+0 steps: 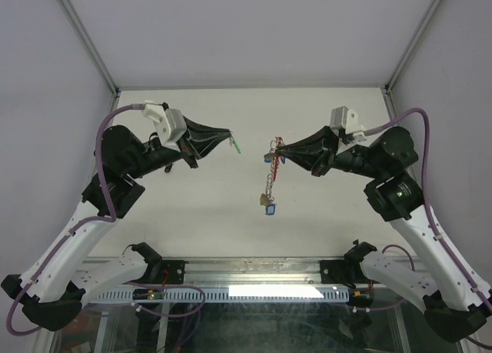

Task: Put the keys on the keyring
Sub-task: Pick up the key from the center of the board.

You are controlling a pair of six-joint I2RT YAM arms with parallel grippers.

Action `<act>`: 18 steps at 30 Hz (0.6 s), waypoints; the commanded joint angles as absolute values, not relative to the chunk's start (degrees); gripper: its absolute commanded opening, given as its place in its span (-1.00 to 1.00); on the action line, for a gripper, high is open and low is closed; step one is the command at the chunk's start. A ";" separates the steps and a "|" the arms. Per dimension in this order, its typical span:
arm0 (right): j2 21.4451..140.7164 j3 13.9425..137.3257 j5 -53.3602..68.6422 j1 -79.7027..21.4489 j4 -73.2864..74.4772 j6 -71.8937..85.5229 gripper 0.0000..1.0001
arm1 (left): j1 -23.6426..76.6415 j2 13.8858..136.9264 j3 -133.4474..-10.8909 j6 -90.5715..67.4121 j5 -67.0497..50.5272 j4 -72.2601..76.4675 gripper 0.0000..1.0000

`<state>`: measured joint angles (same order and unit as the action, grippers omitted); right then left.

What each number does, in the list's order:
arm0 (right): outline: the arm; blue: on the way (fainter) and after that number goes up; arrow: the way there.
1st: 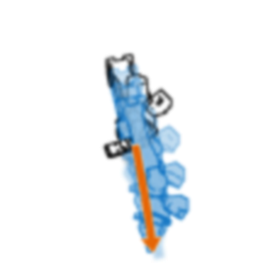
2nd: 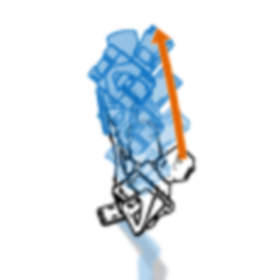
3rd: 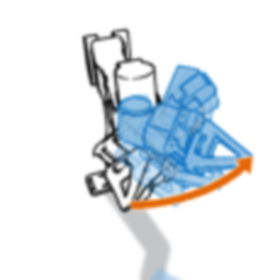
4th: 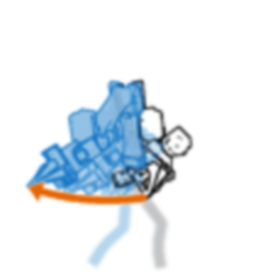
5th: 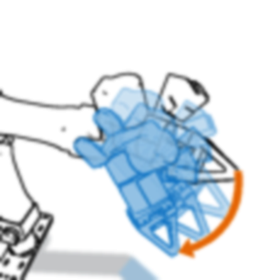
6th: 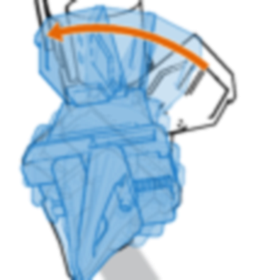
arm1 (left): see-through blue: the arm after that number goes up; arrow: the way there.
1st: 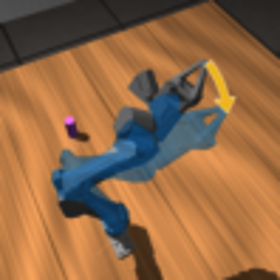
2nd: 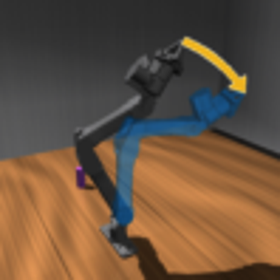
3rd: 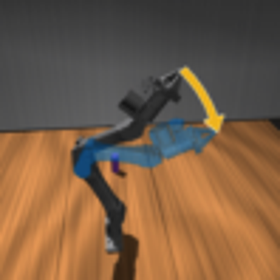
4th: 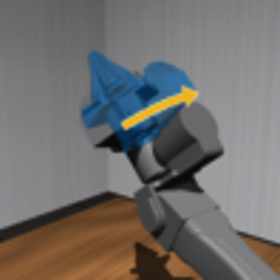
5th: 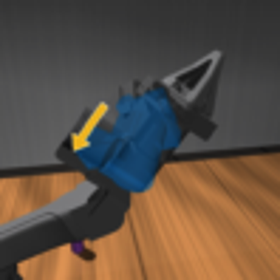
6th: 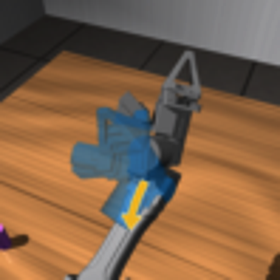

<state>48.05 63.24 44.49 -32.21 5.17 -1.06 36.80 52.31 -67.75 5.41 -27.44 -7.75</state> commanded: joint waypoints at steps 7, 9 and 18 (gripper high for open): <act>48.40 57.88 52.50 -32.64 -21.48 1.65 -1.00 | 37.15 50.10 -64.01 2.72 -39.84 4.77 -1.00; 48.36 56.92 53.31 -32.68 -23.25 0.06 -1.00 | 37.17 50.31 -63.33 2.43 -41.54 6.14 -1.00; 47.75 51.00 55.20 -32.81 -29.81 -12.84 -1.00 | 37.11 52.97 -63.58 2.65 -48.13 8.29 -1.00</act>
